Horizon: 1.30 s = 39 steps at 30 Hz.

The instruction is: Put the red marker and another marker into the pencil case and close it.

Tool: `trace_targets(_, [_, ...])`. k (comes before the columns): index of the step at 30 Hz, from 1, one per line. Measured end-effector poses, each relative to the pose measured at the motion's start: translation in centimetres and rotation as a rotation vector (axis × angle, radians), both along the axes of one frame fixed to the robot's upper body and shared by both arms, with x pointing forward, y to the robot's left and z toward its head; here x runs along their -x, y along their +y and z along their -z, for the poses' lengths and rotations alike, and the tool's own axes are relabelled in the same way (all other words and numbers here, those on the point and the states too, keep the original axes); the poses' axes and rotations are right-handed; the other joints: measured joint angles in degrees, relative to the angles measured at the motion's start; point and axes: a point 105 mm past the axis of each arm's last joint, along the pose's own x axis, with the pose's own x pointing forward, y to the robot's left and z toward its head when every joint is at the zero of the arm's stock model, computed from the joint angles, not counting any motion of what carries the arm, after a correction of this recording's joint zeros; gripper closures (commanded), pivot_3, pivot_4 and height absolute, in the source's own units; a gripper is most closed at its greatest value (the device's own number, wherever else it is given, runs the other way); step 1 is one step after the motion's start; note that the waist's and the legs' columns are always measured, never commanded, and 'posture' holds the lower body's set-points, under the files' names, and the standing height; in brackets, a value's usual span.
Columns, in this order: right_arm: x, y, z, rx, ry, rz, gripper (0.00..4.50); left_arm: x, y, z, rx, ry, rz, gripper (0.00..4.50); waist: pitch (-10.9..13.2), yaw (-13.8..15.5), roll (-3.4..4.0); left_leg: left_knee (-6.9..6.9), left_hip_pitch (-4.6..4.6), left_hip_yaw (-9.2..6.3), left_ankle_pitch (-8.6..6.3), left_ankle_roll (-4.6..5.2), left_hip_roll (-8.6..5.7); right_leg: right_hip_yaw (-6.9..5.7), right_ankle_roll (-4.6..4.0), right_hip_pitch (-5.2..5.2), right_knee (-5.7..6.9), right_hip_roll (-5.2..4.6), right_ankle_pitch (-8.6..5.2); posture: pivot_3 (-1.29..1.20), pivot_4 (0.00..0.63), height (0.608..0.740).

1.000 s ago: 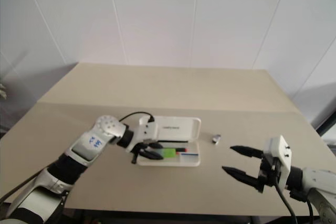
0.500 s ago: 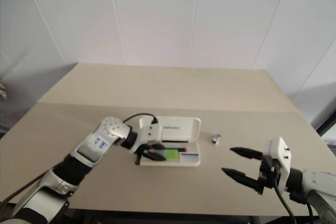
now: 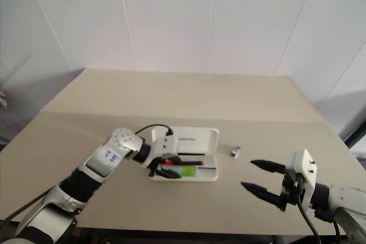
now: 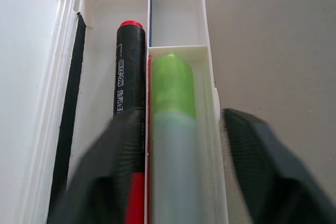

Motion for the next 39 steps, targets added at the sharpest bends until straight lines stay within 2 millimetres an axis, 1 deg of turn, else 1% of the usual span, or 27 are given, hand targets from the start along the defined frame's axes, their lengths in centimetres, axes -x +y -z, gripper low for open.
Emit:
trace_targets(2, [0.0,0.0,0.0,0.0,0.0,0.0,0.0,0.0,0.0,0.0,0.0,0.001,-0.001,0.16,0.0,0.0,0.0,0.0,0.0,0.0,0.0,0.0,0.0,0.0,0.0,0.0,0.0,0.0,0.0,0.0,0.15,0.74])
trace_targets(3, [0.0,0.0,0.0,0.0,0.0,0.0,0.0,0.0,0.0,0.0,0.001,0.002,-0.001,0.07,0.0,0.0,0.0,0.0,0.0,0.0,0.0,0.0,0.0,0.0,0.0,0.0,0.0,0.0,0.0,0.0,0.15,0.74])
trace_targets(13, [0.0,0.0,0.0,0.0,-0.001,0.004,0.0,0.0,0.0,0.0,0.004,0.012,-0.012,0.07,0.0,0.0,0.0,0.0,0.0,0.0,0.0,0.0,0.0,0.0,0.0,0.0,0.0,0.0,0.0,0.0,0.15,0.74])
trace_targets(16, [-0.3,0.0,-0.1,-0.007,-0.015,0.021,0.0,-0.4,-0.2,-0.7,0.046,-0.02,-0.021,0.07,0.0,0.0,0.0,0.01,0.0,0.0,0.0,0.0,0.0,0.0,0.0,0.0,0.0,0.0,0.0,0.0,0.15,0.74])
trace_targets(18, [-1.0,0.1,-0.4,-0.01,-0.05,0.047,0.0,-0.3,-0.9,-1.9,0.132,-0.051,0.007,0.07,0.0,0.0,0.0,0.03,0.0,0.0,0.0,0.0,0.0,0.0,0.0,0.01,0.0,0.0,0.0,0.0,0.15,0.74])
trace_targets(20, [-2.0,0.2,-0.1,-0.008,-0.076,0.091,0.0,0.4,-1.0,-2.6,0.228,-0.055,0.054,0.07,0.0,-0.3,0.0,-0.01,0.04,0.01,0.0,0.0,0.0,0.01,0.01,0.02,0.01,0.0,0.01,0.0,0.15,0.74])
trace_targets(24, [-4.1,-0.1,1.8,0.001,-0.078,0.213,0.0,1.6,-0.5,-2.4,0.336,-0.043,0.105,0.07,0.0,-0.2,0.0,-0.03,0.06,0.0,0.0,-0.01,0.0,0.0,0.03,-0.01,0.1,0.0,0.02,0.0,0.15,0.74])
trace_targets(27, [-6.0,-0.1,3.3,0.014,-0.094,0.326,0.0,2.0,0.1,-3.2,0.446,-0.073,0.123,0.07,0.0,-0.2,0.0,0.0,0.05,0.01,0.01,-0.01,0.0,0.01,0.02,-0.01,0.11,-0.01,0.02,0.0,0.15,0.74])
trace_targets(30, [-7.9,0.5,4.3,-0.011,-0.107,0.44,0.0,2.9,1.3,-3.9,0.566,-0.065,0.149,0.07,0.0,-0.5,0.01,-0.02,0.08,0.04,0.03,-0.03,0.0,0.01,-0.02,-0.02,0.17,-0.01,0.04,0.0,0.15,0.74])
trace_targets(32, [-9.3,0.8,4.6,-0.039,-0.114,0.521,0.0,3.6,2.2,-5.0,0.691,-0.055,0.183,0.07,0.0,-0.6,0.01,-0.02,0.08,0.02,0.06,-0.05,0.0,0.0,-0.03,-0.02,0.19,-0.01,0.05,0.0,0.15,0.74])
trace_targets(33, [-10.3,1.2,4.6,-0.063,-0.119,0.567,0.0,3.8,2.9,-5.3,0.709,-0.054,0.193,0.07,0.0,-0.8,0.01,-0.01,0.09,0.01,0.07,-0.05,0.01,0.0,-0.07,-0.03,0.19,0.0,0.07,0.0,0.15,0.74])
trace_targets(34, [-10.9,1.7,4.5,-0.087,-0.123,0.595,0.0,3.8,3.6,-5.5,0.706,-0.06,0.195,0.07,0.0,-1.1,0.01,-0.04,0.09,0.01,0.11,-0.05,0.01,-0.01,-0.1,-0.04,0.19,0.0,0.09,0.0,0.15,0.74])
trace_targets(37, [-11.8,2.9,4.7,-0.132,-0.118,0.64,0.0,4.0,5.4,-6.0,0.688,-0.062,0.201,0.07,0.0,-1.5,0.02,-0.1,0.1,-0.02,0.12,-0.04,0.0,-0.02,-0.1,-0.03,0.19,0.0,0.09,0.0,0.15,0.74])
trace_targets(39, [-12.2,3.6,4.7,-0.172,-0.106,0.662,0.0,3.9,6.6,-5.6,0.656,-0.046,0.18,0.07,0.0,-1.5,0.02,-0.11,0.08,-0.02,0.12,-0.04,0.0,-0.02,-0.09,-0.03,0.17,-0.01,0.1,0.0,0.15,0.74])
